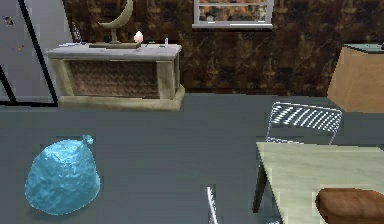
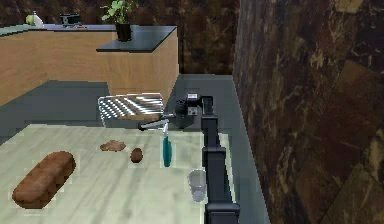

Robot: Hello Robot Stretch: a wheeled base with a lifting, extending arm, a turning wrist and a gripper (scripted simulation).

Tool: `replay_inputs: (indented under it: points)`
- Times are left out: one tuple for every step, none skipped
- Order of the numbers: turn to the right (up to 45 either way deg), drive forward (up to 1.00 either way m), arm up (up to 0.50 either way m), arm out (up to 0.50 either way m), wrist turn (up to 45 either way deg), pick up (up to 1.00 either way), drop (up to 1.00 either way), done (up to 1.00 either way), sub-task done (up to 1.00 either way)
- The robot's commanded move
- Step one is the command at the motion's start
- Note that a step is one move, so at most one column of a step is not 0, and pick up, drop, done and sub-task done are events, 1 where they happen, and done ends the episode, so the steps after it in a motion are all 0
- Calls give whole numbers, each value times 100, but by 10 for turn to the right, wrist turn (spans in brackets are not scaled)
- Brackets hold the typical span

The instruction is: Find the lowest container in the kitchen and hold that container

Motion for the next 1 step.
replay_inputs:
  points:
    - [0,0,0,0,180,0,0,0,0]
